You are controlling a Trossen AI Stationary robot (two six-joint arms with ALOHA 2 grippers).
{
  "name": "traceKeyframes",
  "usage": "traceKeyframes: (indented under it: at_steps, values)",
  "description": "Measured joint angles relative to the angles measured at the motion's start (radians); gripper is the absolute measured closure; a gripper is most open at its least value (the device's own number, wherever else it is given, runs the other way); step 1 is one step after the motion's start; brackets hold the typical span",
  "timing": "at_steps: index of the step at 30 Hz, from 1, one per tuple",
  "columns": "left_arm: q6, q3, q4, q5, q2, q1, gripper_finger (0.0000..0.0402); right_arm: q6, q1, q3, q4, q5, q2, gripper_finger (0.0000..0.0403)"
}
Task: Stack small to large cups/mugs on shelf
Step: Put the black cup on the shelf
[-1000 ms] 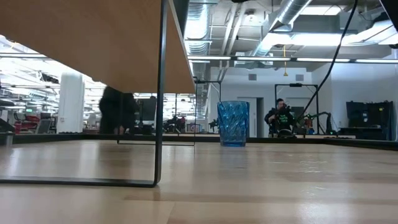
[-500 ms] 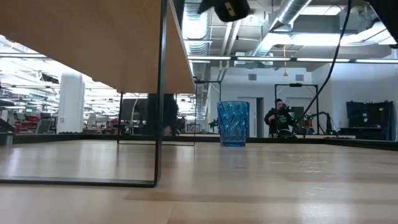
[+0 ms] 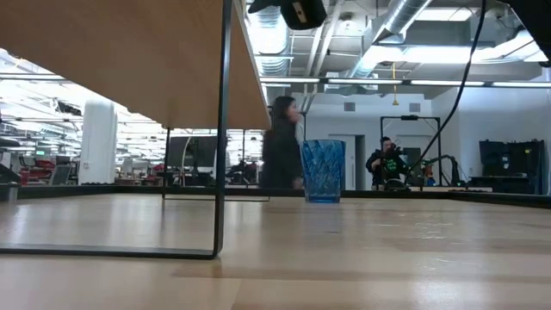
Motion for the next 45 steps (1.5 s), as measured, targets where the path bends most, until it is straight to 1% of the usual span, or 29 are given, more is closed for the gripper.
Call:
traceKeyframes:
  at_steps: [4,13,28,31,36,45]
  values:
    - [0.000,0.000,0.000,0.000,0.000,0.000,0.0401,-0.009,-0.006,-0.001,0.014,-0.004,0.018,0.0253]
    - [0.000,0.000,-0.001,0.001,0.000,0.000,0.0401,-0.036,-0.015,0.000,0.039,-0.050,0.032,0.0257]
    - [0.000,0.000,-0.002,0.001,0.000,0.000,0.0401,-0.044,-0.012,0.000,0.018,-0.052,0.030,0.0262]
    - [0.000,0.000,-0.002,0.001,0.000,0.000,0.0401,-0.048,-0.004,0.000,0.019,-0.026,0.030,0.0261]
    - [0.000,0.000,-0.002,0.001,0.000,0.000,0.0401,-0.111,0.008,0.000,0.036,0.045,0.030,0.0260]
    - [0.000,0.000,-0.002,0.001,0.000,0.000,0.0401,-0.217,0.010,0.000,0.036,0.083,0.030,0.0266]
